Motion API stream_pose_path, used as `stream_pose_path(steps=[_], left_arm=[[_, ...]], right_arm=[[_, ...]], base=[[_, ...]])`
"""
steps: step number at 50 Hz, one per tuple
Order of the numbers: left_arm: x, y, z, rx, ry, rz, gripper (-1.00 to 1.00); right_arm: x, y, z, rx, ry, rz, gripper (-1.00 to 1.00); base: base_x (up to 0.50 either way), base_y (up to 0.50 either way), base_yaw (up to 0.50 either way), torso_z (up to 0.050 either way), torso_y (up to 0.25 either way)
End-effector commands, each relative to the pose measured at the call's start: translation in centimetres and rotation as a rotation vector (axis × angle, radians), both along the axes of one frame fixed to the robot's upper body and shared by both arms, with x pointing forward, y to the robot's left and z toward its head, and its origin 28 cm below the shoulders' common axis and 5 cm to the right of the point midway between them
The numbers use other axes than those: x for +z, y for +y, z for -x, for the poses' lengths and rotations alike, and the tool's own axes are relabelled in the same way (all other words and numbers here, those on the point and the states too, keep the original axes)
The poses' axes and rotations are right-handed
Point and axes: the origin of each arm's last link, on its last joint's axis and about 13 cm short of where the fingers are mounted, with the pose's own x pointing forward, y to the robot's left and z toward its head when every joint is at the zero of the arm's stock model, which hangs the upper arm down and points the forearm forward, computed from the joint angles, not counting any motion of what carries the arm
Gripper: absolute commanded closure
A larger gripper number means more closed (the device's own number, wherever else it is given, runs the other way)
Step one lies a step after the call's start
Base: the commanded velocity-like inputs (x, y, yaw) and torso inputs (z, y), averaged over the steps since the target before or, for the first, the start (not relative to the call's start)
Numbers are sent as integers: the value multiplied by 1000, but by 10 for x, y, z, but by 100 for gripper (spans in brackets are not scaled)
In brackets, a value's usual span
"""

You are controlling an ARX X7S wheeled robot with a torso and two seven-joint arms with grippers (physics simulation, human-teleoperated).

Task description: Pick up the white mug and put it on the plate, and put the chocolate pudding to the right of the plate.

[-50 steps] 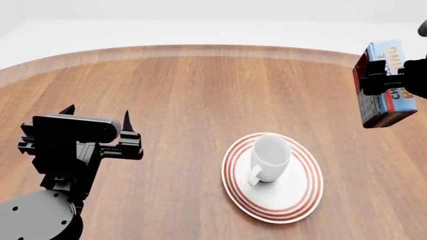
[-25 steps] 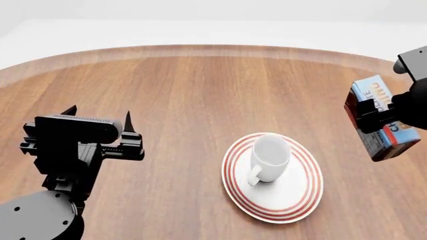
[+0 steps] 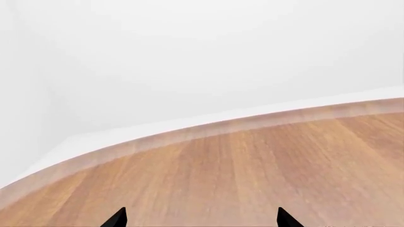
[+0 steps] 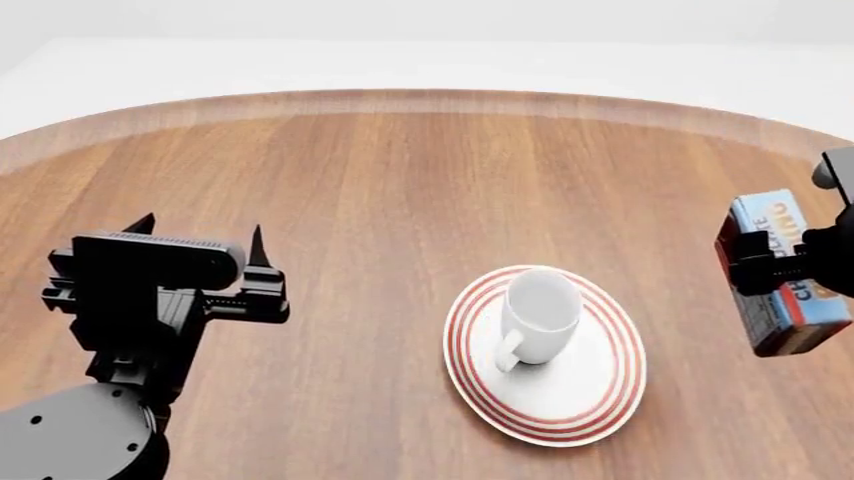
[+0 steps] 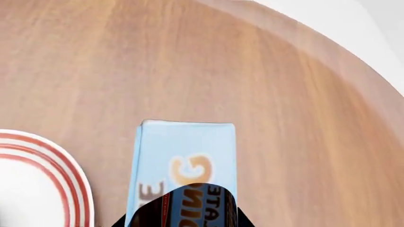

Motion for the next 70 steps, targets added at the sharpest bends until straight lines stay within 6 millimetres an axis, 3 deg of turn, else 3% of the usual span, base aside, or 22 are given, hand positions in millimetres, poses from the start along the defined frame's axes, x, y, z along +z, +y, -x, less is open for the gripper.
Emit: stream_pose_path(steps=[1, 20, 52, 70], left_arm=[[2, -5, -1, -34, -19, 4, -100], [0, -5, -1, -33, -12, 6, -100], [-4, -5, -3, -37, -2, 10, -100], [-6, -6, -3, -42, 2, 11, -100]], right_arm=[[-11, -4, -3, -76, -35, -46, 100], [-26, -4, -17, -237, -161, -265, 100], [-49, 9, -25, -144, -38, -159, 100], [-48, -1, -14, -144, -7, -96, 100]], base=[[0, 0, 0, 0, 0], [0, 0, 0, 0, 1], [0, 0, 0, 0, 0], [0, 0, 0, 0, 0]])
